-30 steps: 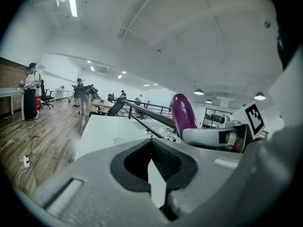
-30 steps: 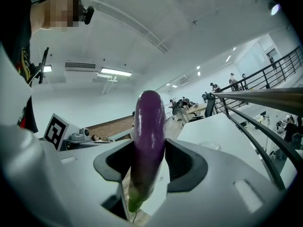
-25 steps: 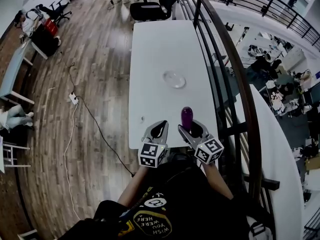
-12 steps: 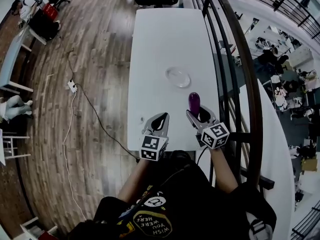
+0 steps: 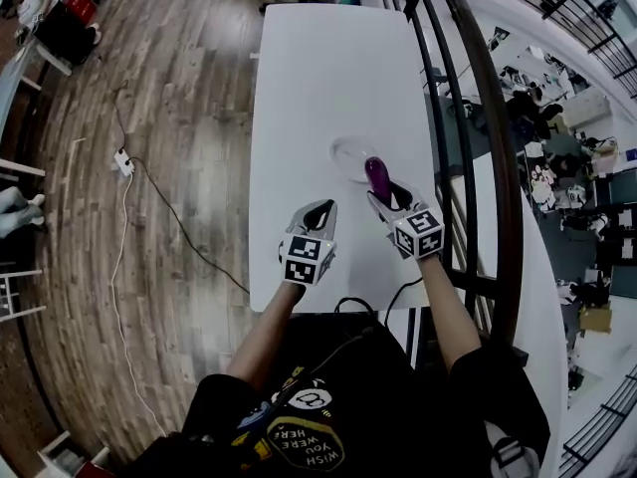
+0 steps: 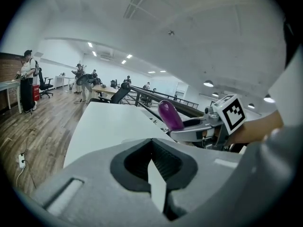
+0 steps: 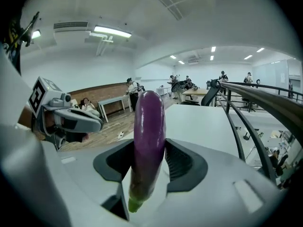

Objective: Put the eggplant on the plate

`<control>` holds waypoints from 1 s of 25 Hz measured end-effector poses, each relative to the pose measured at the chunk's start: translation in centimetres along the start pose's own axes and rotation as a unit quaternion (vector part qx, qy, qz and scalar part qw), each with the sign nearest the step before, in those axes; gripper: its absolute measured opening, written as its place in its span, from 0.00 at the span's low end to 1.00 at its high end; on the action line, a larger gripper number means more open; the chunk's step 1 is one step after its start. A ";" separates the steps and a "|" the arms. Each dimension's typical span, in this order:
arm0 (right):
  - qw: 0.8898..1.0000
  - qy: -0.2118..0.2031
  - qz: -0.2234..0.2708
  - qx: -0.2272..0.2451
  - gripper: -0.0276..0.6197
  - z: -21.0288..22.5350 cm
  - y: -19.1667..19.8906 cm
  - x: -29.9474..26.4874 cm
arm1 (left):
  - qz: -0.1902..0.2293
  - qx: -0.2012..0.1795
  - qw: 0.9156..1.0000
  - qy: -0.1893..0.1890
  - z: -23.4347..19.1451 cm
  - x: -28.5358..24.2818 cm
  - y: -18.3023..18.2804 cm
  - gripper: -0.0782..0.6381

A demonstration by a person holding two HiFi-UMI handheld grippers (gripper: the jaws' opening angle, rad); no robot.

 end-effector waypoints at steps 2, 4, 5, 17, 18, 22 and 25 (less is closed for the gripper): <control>0.999 0.000 -0.027 0.021 0.35 0.9 0.2 -2.1 | -0.006 -0.005 1.000 0.006 -0.4 -1.3 -0.2 0.12; 0.997 0.001 -0.063 0.042 0.35 2.2 0.8 -4.5 | -0.012 -0.005 1.000 0.008 -0.7 -2.0 -0.3 0.12; 0.995 0.001 -0.084 0.051 0.35 3.0 1.2 -5.8 | -0.015 -0.002 1.000 0.008 -0.9 -2.1 -0.4 0.12; 0.942 0.003 -0.305 0.140 0.35 8.5 7.9 -16.8 | -0.032 0.050 0.998 0.002 -4.0 -0.8 3.3 0.12; 0.940 0.005 -0.310 0.145 0.35 8.6 8.1 -17.2 | -0.032 0.051 0.998 0.001 -4.2 -0.6 3.5 0.12; 0.928 0.016 -0.331 0.171 0.36 9.0 8.9 -18.4 | -0.040 0.060 0.997 0.003 -4.5 -0.1 4.2 0.12; 0.933 0.014 -0.325 0.157 0.39 8.3 8.8 -18.7 | -0.046 0.059 0.997 0.008 -4.5 0.1 4.4 0.12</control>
Point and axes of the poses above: the fingertips, and each gripper's own axes: x backward along the fingers, z to its right, y out of its underside, the point moved 4 cm from there along x, backward along the fingers, and after that the axes turned 3 degrees about -x, right-handed, at the moved point
